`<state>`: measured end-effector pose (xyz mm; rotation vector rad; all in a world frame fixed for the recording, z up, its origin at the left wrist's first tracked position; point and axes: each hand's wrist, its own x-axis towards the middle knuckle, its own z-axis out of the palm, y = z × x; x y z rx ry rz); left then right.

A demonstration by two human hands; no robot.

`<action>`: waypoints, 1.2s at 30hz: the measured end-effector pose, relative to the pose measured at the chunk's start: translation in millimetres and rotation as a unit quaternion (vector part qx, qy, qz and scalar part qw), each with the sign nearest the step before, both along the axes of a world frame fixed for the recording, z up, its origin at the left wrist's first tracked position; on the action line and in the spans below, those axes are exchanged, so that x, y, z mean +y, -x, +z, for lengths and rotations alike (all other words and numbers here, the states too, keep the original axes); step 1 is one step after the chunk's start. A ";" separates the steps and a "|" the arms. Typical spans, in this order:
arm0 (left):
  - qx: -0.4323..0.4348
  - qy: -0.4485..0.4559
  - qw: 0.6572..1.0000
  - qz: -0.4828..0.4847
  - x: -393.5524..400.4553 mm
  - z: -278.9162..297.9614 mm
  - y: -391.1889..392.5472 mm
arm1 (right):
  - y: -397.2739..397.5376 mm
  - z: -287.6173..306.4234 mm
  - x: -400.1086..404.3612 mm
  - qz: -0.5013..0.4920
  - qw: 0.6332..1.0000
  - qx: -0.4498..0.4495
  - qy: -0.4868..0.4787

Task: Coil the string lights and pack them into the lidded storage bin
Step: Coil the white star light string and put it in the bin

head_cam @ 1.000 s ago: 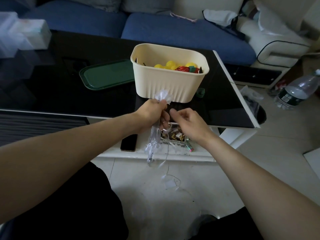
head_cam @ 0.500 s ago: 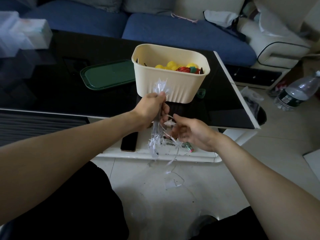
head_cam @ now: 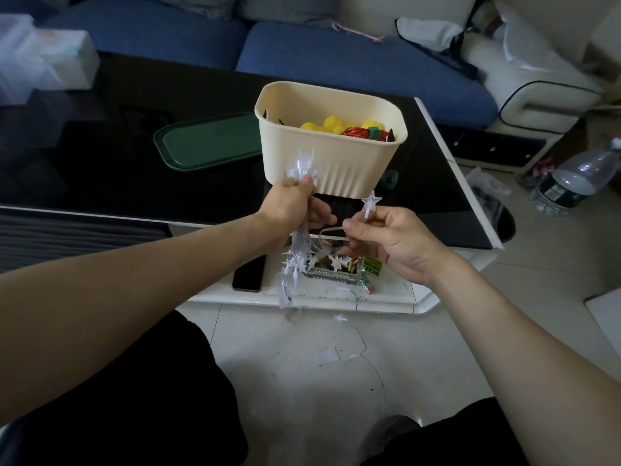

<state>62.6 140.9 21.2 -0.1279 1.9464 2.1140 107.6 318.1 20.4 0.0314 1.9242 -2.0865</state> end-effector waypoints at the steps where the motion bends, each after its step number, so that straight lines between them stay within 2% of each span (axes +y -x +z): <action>1: -0.004 -0.007 1.000 -0.002 0.9 -0.2 -0.5 | -0.8 -0.7 1.1 0.011 1.000 -0.001 -0.013; 9: -0.007 -0.011 1.000 -0.025 12.5 -3.2 -5.1 | -3.9 -3.8 3.3 0.041 0.989 0.028 -0.138; 13: -0.008 0.032 0.999 -0.042 13.6 -9.1 -3.4 | -5.7 -1.5 0.6 0.040 0.985 0.042 -0.163; 19: -0.003 0.078 0.991 -0.109 19.8 -9.3 -12.6 | -8.9 1.9 -5.1 -0.046 0.983 0.075 -0.161; 22: 0.009 0.103 0.983 -0.151 23.2 -13.6 -13.8 | -7.2 -1.6 -8.4 -0.074 0.973 0.105 -0.190; 28: -0.031 0.088 0.989 -0.116 22.9 -13.3 -10.1 | -3.2 -4.4 -9.8 -0.089 0.964 0.134 -0.212; 32: -0.034 0.072 0.986 -0.147 20.9 -13.9 -9.5 | -1.9 -7.4 -9.6 -0.120 0.954 0.165 -0.222; 36: -0.029 0.042 0.985 -0.163 21.4 -14.8 -10.5 | 0.3 -9.5 -9.9 -0.179 0.950 0.131 -0.217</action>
